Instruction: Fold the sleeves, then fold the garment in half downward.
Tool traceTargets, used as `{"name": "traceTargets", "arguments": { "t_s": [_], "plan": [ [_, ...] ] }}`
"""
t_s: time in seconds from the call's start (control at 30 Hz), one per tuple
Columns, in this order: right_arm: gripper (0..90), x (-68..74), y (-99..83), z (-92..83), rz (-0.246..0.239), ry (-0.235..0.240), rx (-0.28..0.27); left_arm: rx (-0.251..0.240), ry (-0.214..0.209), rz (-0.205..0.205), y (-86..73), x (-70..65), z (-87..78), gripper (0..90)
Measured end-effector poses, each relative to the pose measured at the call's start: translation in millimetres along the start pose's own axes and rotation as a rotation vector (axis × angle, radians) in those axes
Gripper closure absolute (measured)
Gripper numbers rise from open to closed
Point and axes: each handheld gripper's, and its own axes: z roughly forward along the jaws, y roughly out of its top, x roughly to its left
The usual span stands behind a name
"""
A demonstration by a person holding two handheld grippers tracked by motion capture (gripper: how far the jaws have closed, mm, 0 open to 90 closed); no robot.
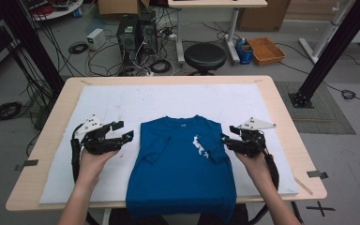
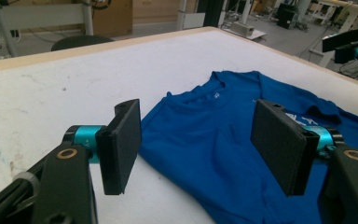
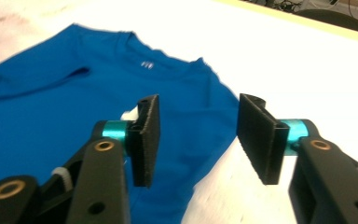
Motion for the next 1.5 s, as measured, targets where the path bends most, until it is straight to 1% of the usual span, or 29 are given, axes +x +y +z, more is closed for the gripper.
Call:
{"name": "traceTargets", "arguments": {
  "t_s": [0.03, 0.1, 0.17, 0.2, 0.23, 0.27, 0.3, 0.37, 0.4, 0.43, 0.47, 0.5, 0.53, 0.6, 0.67, 0.7, 0.73, 0.8, 0.9, 1.0, 1.1, 1.17, 1.2, 1.37, 1.47, 1.5],
  "plan": [
    [47.3, -5.9, 3.1, 2.8, 0.008, -0.002, -0.01, -0.017, -0.009, 0.002, -0.7, 0.0, 1.4, 33.7],
    [45.2, -11.6, 5.9, 5.2, 0.021, 0.001, -0.02, -0.015, -0.007, 0.003, -0.1, -1.3, 3.1, 33.7],
    [42.0, -17.3, 8.1, 7.3, 0.038, 0.009, -0.032, 0.015, 0.007, 0.0, 1.7, -2.1, 5.0, 33.7],
    [41.0, -19.4, 8.5, 7.4, 0.049, 0.012, -0.037, 0.032, 0.016, 0.01, 2.5, -2.0, 5.8, 33.7],
    [40.5, -21.2, 8.2, 7.4, 0.061, 0.019, -0.045, 0.041, 0.026, 0.011, 2.9, -2.3, 6.5, 33.7],
    [39.9, -23.0, 7.7, 7.4, 0.062, 0.022, -0.052, 0.048, 0.025, 0.014, 3.6, -1.7, 6.6, 33.7],
    [39.6, -23.8, 6.9, 7.6, 0.07, 0.025, -0.051, 0.045, 0.019, 0.019, 4.1, -1.6, 6.6, 33.7],
    [39.0, -25.7, 5.2, 8.3, 0.068, 0.026, -0.047, 0.032, 0.023, 0.037, 5.8, -2.8, 5.8, 33.7],
    [38.6, -26.4, 4.3, 8.3, 0.071, 0.026, -0.045, 0.024, 0.02, 0.039, 6.9, -3.3, 5.4, 33.7],
    [38.6, -26.4, 4.3, 8.3, 0.071, 0.026, -0.045, 0.024, 0.02, 0.039, 6.9, -3.3, 5.4, 33.7],
    [38.5, -27.4, 3.6, 8.6, 0.069, 0.027, -0.047, 0.021, 0.012, 0.039, 8.2, -3.6, 4.6, 33.7],
    [38.0, -28.5, 2.3, 8.1, 0.075, 0.028, -0.045, 0.012, -0.001, 0.03, 10.0, -5.3, 3.9, 33.6],
    [38.0, -29.4, 1.9, 8.1, 0.074, 0.03, -0.047, 0.012, -0.001, 0.03, 10.4, -6.0, 3.6, 33.4],
    [37.9, -30.7, 1.8, 7.0, 0.083, 0.028, -0.047, 0.031, -0.009, 0.032, 10.5, -7.0, 3.9, 33.4],
    [37.4, -33.0, 2.5, 5.4, 0.087, 0.025, -0.058, 0.046, -0.018, 0.025, 9.6, -7.2, 4.5, 33.3],
    [37.0, -33.9, 3.0, 4.6, 0.095, 0.022, -0.063, 0.046, -0.018, 0.025, 9.6, -7.2, 4.5, 33.3],
    [36.7, -34.7, 3.3, 3.7, 0.101, 0.022, -0.066, 0.05, -0.018, 0.013, 8.9, -6.6, 4.5, 33.3],
    [36.4, -34.8, 3.3, 1.9, 0.108, 0.019, -0.069, 0.053, -0.03, -0.002, 9.2, -4.9, 4.4, 33.3],
    [36.2, -35.2, 2.4, 1.5, 0.104, 0.021, -0.071, 0.07, -0.05, -0.017, 9.9, -3.5, 4.7, 33.3],
    [36.2, -34.6, 2.2, 1.3, 0.106, 0.021, -0.067, 0.078, -0.045, -0.018, 10.3, -4.7, 3.8, 33.3],
    [36.2, -33.4, 2.4, 0.7, 0.104, 0.024, -0.07, 0.075, -0.049, -0.02, 10.3, -5.2, 4.0, 33.3],
    [36.2, -33.2, 2.5, 0.2, 0.099, 0.025, -0.075, 0.078, -0.054, -0.024, 10.3, -6.4, 5.4, 33.3],
    [36.2, -33.3, 2.6, 0.0, 0.098, 0.026, -0.075, 0.086, -0.055, -0.018, 10.5, -6.5, 5.8, 33.3],
    [36.1, -35.6, 4.1, 4.0, 0.111, 0.027, -0.069, 0.095, -0.027, -0.012, 10.7, -7.2, 7.6, 31.4],
    [36.7, -35.7, 5.3, 6.1, 0.111, 0.024, -0.062, 0.097, -0.021, -0.014, 10.8, -6.3, 9.0, 31.4],
    [37.0, -36.1, 5.6, 6.6, 0.111, 0.024, -0.064, 0.099, -0.007, -0.022, 11.7, -5.3, 11.6, 31.4]
  ]
}}
